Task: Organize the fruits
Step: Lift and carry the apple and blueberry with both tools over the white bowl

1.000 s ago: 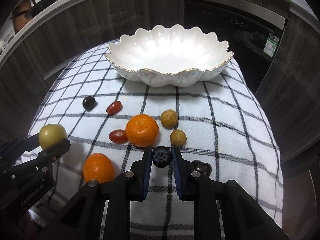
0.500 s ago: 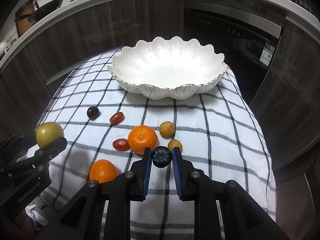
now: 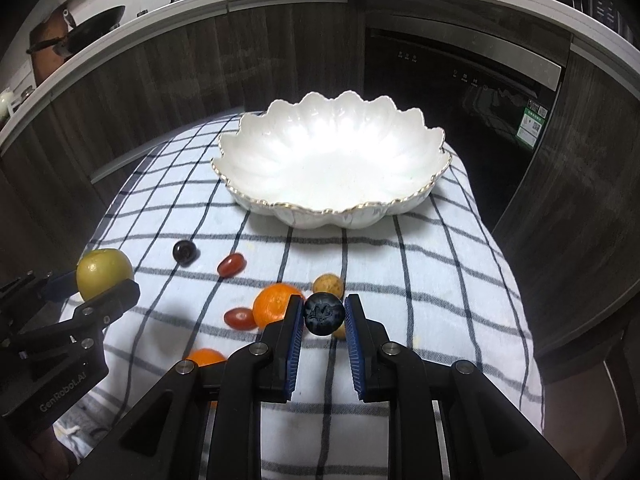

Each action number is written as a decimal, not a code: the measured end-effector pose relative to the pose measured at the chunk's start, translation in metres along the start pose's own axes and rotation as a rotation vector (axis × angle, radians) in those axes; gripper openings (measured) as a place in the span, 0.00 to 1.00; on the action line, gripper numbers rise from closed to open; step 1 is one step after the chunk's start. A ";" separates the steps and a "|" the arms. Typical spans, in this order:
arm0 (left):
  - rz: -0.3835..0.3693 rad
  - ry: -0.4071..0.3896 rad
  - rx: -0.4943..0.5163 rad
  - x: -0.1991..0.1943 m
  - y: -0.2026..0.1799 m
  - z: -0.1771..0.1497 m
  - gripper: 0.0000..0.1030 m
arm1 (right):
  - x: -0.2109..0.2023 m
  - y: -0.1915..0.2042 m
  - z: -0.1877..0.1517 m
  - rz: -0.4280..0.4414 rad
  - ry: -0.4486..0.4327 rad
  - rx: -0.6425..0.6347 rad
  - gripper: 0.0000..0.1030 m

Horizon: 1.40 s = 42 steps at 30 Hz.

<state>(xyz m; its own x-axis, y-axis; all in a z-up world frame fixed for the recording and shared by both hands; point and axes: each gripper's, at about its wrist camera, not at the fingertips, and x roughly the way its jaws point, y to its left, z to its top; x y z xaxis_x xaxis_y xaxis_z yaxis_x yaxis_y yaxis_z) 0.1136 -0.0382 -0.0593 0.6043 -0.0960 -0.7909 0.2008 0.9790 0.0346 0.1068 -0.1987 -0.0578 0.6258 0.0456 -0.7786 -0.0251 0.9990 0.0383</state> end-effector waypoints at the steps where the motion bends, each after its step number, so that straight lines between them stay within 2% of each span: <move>1: -0.002 -0.003 0.003 0.000 -0.001 0.003 0.46 | 0.000 -0.001 0.002 -0.002 -0.005 0.000 0.22; 9: -0.028 -0.003 0.016 0.006 -0.011 0.026 0.46 | -0.001 -0.007 0.026 -0.015 -0.042 0.004 0.22; 16: -0.036 -0.037 0.033 0.010 -0.018 0.051 0.46 | -0.001 -0.013 0.051 -0.019 -0.084 0.004 0.22; 23: -0.049 -0.056 0.029 0.017 -0.026 0.072 0.46 | 0.010 -0.028 0.068 -0.018 -0.076 0.024 0.22; 42: -0.080 -0.022 0.003 0.058 -0.036 0.116 0.46 | 0.036 -0.048 0.103 -0.067 -0.090 0.006 0.22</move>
<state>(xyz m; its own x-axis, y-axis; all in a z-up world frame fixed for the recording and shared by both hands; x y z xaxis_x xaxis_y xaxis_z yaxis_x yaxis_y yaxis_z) 0.2311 -0.1001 -0.0354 0.6028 -0.1777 -0.7778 0.2517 0.9674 -0.0260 0.2104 -0.2453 -0.0233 0.6936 -0.0218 -0.7200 0.0234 0.9997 -0.0078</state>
